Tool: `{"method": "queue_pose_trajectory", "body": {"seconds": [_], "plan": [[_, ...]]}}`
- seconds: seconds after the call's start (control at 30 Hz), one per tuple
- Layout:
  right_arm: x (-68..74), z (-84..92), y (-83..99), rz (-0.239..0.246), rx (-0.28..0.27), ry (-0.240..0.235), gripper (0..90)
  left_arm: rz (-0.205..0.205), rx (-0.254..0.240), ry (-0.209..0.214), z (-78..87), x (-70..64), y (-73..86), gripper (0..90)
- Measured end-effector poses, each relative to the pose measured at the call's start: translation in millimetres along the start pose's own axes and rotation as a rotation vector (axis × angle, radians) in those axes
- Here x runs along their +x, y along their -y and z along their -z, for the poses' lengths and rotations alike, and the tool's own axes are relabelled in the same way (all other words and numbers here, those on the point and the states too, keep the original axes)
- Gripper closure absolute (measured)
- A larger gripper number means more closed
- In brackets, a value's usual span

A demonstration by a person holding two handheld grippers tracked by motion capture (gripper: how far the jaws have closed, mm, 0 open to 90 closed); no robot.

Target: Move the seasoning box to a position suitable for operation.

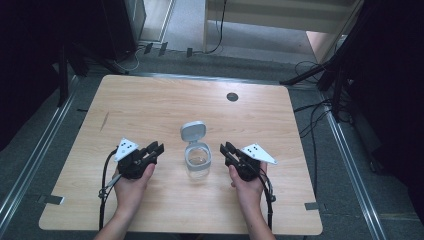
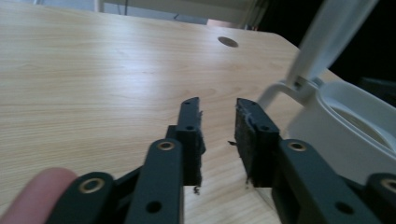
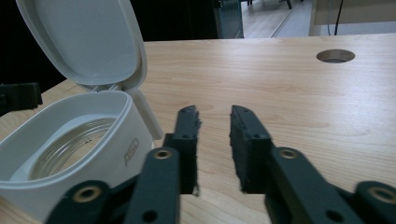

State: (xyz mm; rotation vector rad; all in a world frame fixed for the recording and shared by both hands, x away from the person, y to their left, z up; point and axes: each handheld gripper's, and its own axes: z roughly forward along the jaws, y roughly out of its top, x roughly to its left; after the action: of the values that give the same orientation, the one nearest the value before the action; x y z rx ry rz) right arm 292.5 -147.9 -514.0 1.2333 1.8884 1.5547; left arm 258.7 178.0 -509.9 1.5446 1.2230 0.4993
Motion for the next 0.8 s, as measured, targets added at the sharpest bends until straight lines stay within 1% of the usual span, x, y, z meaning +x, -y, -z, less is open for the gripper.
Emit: {"method": "queue_pose_trajectory", "body": {"seconds": [0.07,0.13,0.2,0.23,0.27,0.3,0.33,0.37,0.4,0.43,0.47,0.53,0.6,0.67,0.7,0.8], "plan": [[2.4,-3.3,1.0,0.004,0.007,-0.007,82.0,-0.036,0.014,0.008,-3.5,-7.3,2.8,79.4],[5.3,-6.5,2.7,0.019,0.012,-0.007,85.7,-0.043,0.039,0.033,-8.2,-12.8,6.2,85.0],[8.6,-9.6,4.4,0.029,0.02,-0.008,86.7,-0.053,0.065,0.046,-13.8,-19.7,10.2,88.1],[10.8,-10.9,5.4,0.033,0.025,-0.005,87.1,-0.062,0.076,0.055,-16.5,-24.2,12.3,89.0],[12.5,-11.6,6.3,0.043,0.029,-0.002,87.2,-0.062,0.076,0.055,-16.5,-24.2,12.3,89.5],[14.6,-11.7,7.4,0.043,0.034,-0.001,87.2,-0.074,0.093,0.078,-20.4,-32.6,15.2,89.7],[16.0,-11.7,8.4,0.05,0.033,-0.003,87.1,-0.081,0.094,0.084,-21.6,-36.8,16.2,89.9],[16.0,-11.7,8.4,0.05,0.033,-0.003,87.1,-0.081,0.094,0.084,-21.6,-36.8,16.2,89.9],[19.6,-11.1,10.8,0.049,0.038,-0.006,87.1,-0.094,0.098,0.095,-22.6,-43.2,16.9,89.7],[19.6,-11.1,10.8,0.049,0.038,-0.006,87.1,-0.094,0.098,0.095,-22.6,-43.2,16.9,89.6],[20.8,-11.0,11.8,0.052,0.042,-0.007,87.2,-0.098,0.098,0.095,-22.9,-46.2,16.8,89.6],[26.3,-10.5,16.1,0.06,0.05,-0.025,88.0,-0.104,0.098,0.095,-23.0,-47.9,16.5,90.0],[29.1,-9.4,17.6,0.064,0.049,-0.013,88.0,-0.106,0.1,0.091,-23.5,-48.0,16.9,90.0],[29.8,-8.4,18.3,0.061,0.049,-0.014,88.0,-0.11,0.101,0.09,-23.5,-47.9,17.1,90.0],[32.2,-5.6,20.3,0.05,0.051,-0.017,88.1,-0.112,0.105,0.089,-23.1,-46.7,17.3,89.9],[38.1,-1.4,23.0,0.064,0.054,-0.012,88.1,-0.112,0.107,0.081,-22.6,-45.5,18.1,90.0]]}}
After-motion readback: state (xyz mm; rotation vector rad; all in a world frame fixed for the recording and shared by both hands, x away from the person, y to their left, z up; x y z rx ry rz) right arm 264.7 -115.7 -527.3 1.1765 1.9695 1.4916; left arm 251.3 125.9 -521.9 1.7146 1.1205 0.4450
